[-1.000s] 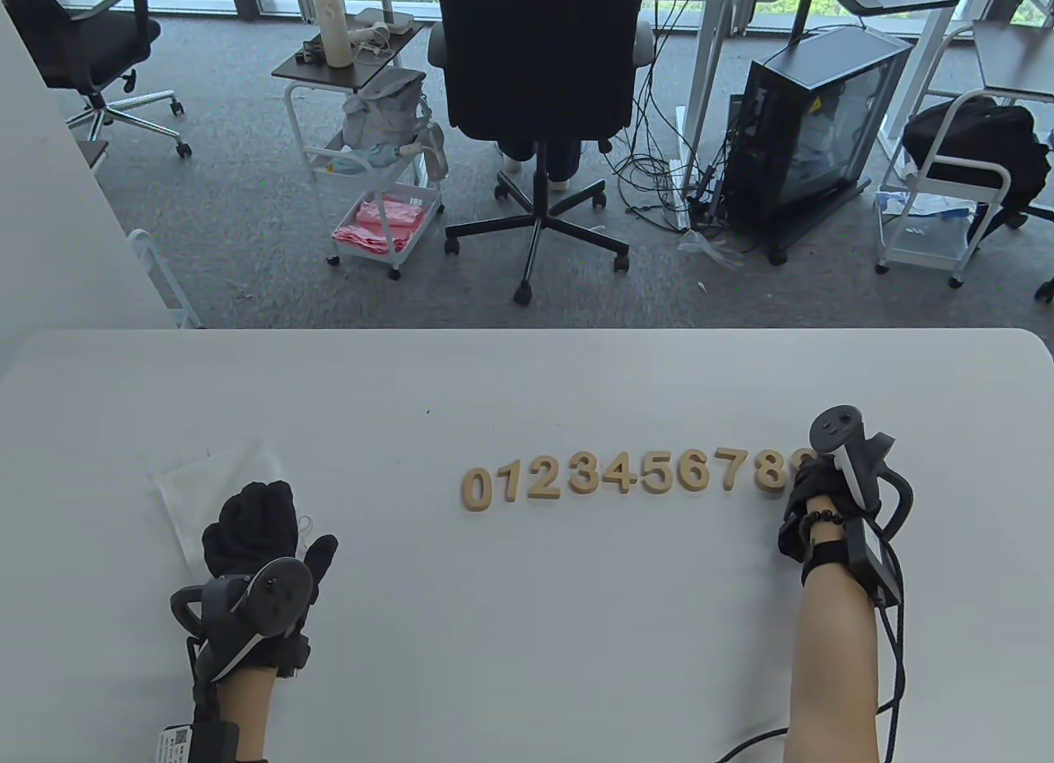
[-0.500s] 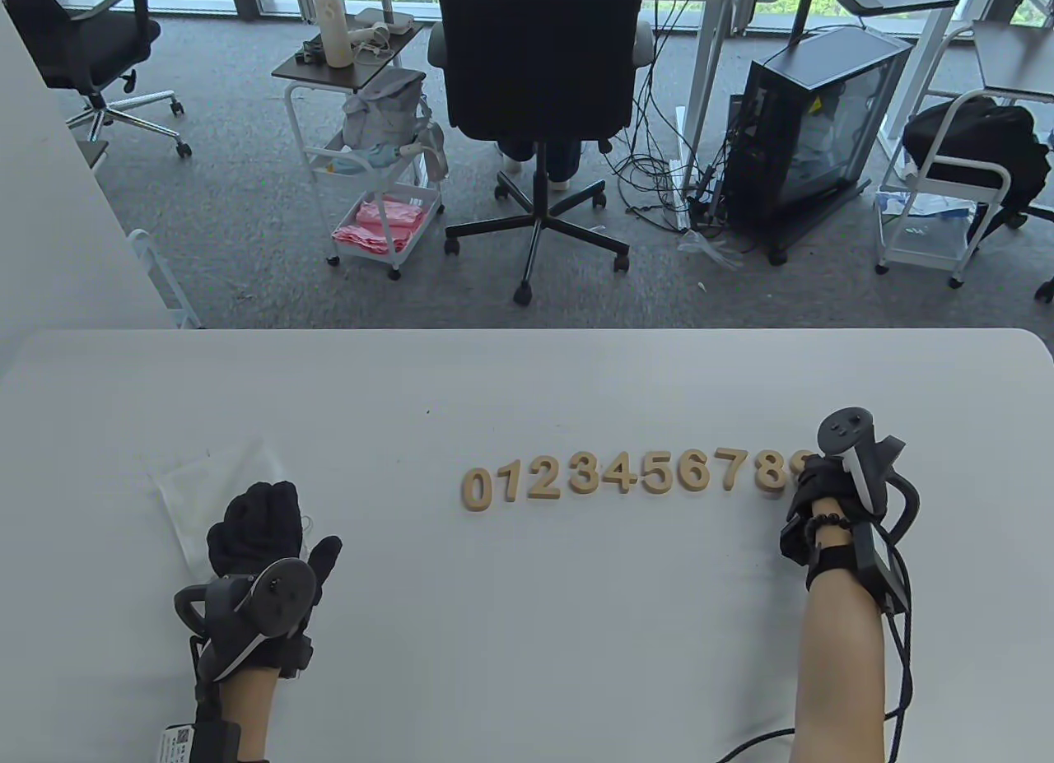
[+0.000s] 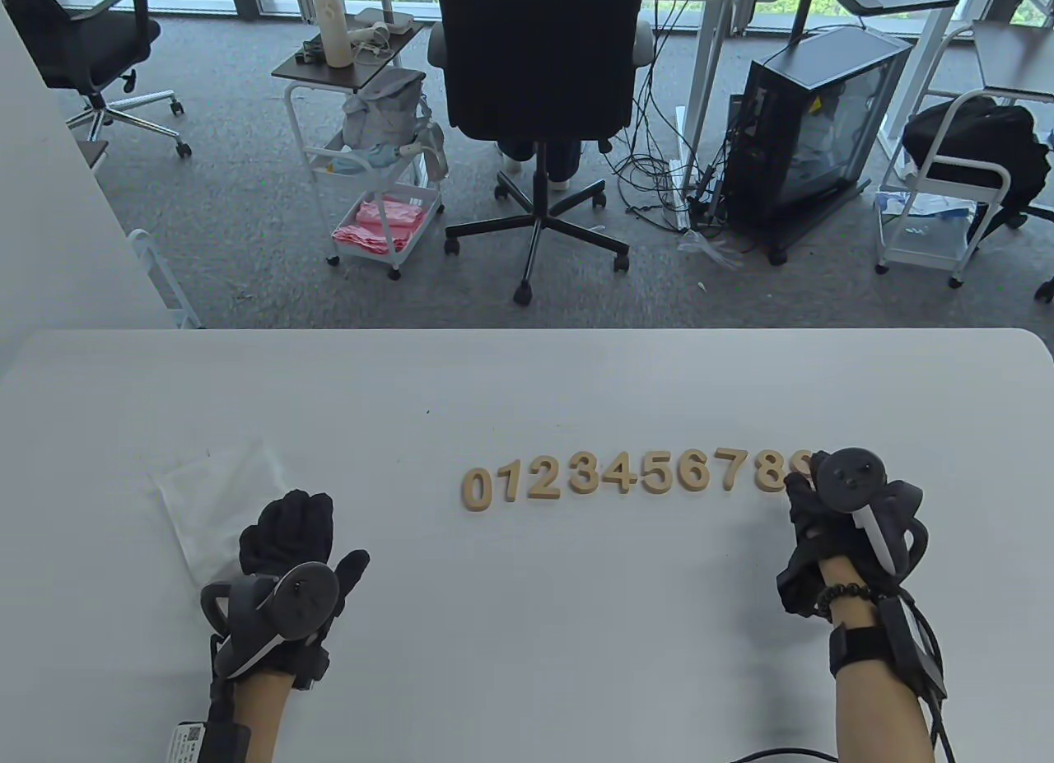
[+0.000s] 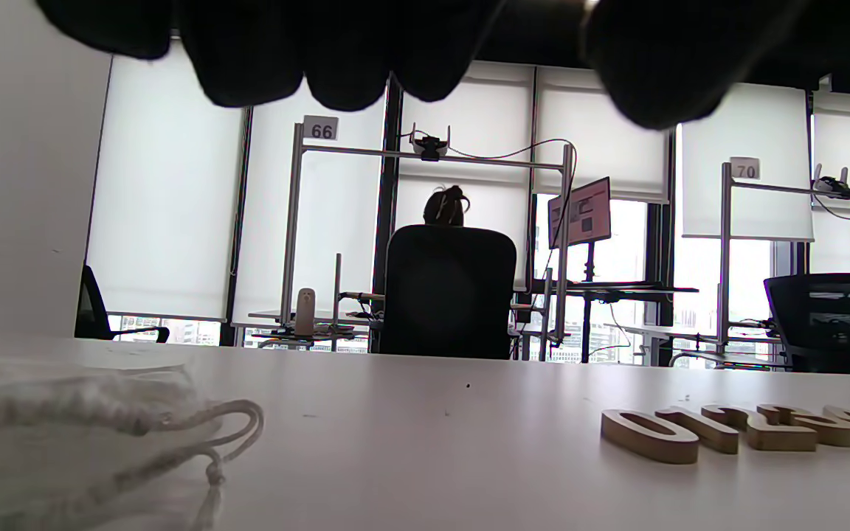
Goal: Empty bag and arrange number blocks in order
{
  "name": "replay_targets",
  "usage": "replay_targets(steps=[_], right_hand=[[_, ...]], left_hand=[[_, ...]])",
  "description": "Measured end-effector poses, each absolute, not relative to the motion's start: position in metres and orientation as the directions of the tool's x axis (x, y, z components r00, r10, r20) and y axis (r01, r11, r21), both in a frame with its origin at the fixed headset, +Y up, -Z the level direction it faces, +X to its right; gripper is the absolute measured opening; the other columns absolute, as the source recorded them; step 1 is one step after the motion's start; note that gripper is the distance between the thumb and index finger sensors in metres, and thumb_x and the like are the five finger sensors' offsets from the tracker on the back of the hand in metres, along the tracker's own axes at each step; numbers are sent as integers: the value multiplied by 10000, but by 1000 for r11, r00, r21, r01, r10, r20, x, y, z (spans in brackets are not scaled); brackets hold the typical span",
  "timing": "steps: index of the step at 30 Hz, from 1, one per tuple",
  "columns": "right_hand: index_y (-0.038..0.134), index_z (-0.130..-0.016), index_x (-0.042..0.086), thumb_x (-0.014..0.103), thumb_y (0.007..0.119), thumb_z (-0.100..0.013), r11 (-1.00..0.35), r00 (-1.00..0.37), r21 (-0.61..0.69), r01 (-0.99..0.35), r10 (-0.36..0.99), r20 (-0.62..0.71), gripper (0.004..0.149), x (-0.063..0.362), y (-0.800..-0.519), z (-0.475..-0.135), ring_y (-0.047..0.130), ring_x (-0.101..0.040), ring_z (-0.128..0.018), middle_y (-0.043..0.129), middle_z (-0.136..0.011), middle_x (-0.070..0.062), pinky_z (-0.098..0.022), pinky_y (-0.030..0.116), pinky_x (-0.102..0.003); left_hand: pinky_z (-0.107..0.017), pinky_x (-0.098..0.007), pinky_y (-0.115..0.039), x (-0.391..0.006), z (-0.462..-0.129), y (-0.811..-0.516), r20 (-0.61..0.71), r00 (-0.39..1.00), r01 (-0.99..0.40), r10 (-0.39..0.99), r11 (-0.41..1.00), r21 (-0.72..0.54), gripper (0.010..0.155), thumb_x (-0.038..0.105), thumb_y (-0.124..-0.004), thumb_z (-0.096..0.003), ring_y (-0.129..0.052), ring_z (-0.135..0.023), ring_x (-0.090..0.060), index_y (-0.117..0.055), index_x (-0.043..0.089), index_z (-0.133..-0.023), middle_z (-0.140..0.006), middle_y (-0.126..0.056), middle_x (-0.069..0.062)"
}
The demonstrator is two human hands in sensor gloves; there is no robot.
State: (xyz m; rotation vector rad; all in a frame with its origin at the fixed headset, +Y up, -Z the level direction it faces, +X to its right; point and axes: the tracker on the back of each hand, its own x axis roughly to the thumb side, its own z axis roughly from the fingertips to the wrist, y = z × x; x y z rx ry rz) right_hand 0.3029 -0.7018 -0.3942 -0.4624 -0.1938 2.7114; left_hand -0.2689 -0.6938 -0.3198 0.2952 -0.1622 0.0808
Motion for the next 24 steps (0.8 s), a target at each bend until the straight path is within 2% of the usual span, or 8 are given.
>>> replay_targets(steps=[3,10,15,17,19,21,24], right_hand=[[667,-1042,58,407,752,-523,-924,-909,-199,-327,365,-202,632,280,-700,-367,823,-517,-835,676,-1032,-293,-601,790,-606],[609,-1077,74,436,746,-519,-948,-966,-201,-246,256,-28,680,231,-700,-327,678,-572,-938,588,-1095,-284,-663,680,-671],[557,-1104,98,446,740,-519,-966,-979,-158,-204,196,63,704,197,-710,-311,557,-591,-992,502,-1135,-282,-694,595,-709],[536,-1112,112,453,741,-514,-983,-989,-137,-123,110,99,719,186,-722,-308,507,-590,-1008,456,-1150,-274,-704,555,-718],[512,-1117,108,456,736,-513,-995,-989,-70,-72,62,131,732,182,-725,-308,455,-593,-1017,407,-1155,-282,-710,522,-724],[503,-1119,112,457,736,-511,-996,-991,-80,-48,38,128,737,181,-729,-308,438,-590,-1020,396,-1157,-279,-711,511,-724],[429,-1132,116,461,731,-514,-998,-991,-24,-54,51,123,769,183,-733,-309,369,-602,-1020,331,-1161,-287,-714,467,-735]], left_hand=[[-666,-759,-567,-261,-320,-695,205,978,-100,46,960,262,818,544,-742,-492,-675,-982,-615,-560,29,-1101,-1111,-552,-315],[-663,-776,-539,-246,-321,-702,246,969,-73,28,982,175,852,555,-733,-497,-616,-995,-651,-508,23,-1123,-1127,-509,-324],[-661,-793,-499,-238,-323,-709,264,964,-33,6,995,98,880,571,-713,-505,-518,-999,-703,-451,23,-1143,-1143,-434,-346],[-660,-802,-476,-235,-324,-713,267,964,-5,-11,998,57,895,578,-698,-511,-459,-1000,-721,-413,24,-1153,-1149,-386,-356],[-660,-807,-456,-234,-325,-715,275,961,19,-27,999,32,901,586,-683,-517,-413,-998,-733,-383,31,-1160,-1153,-348,-361],[-658,-816,-433,-233,-325,-717,270,962,39,-36,999,-3,910,591,-669,-524,-366,-992,-748,-350,31,-1166,-1152,-304,-373],[-653,-825,-403,-232,-326,-719,269,962,57,-46,998,-33,923,597,-656,-530,-310,-982,-765,-299,36,-1170,-1146,-247,-390]])
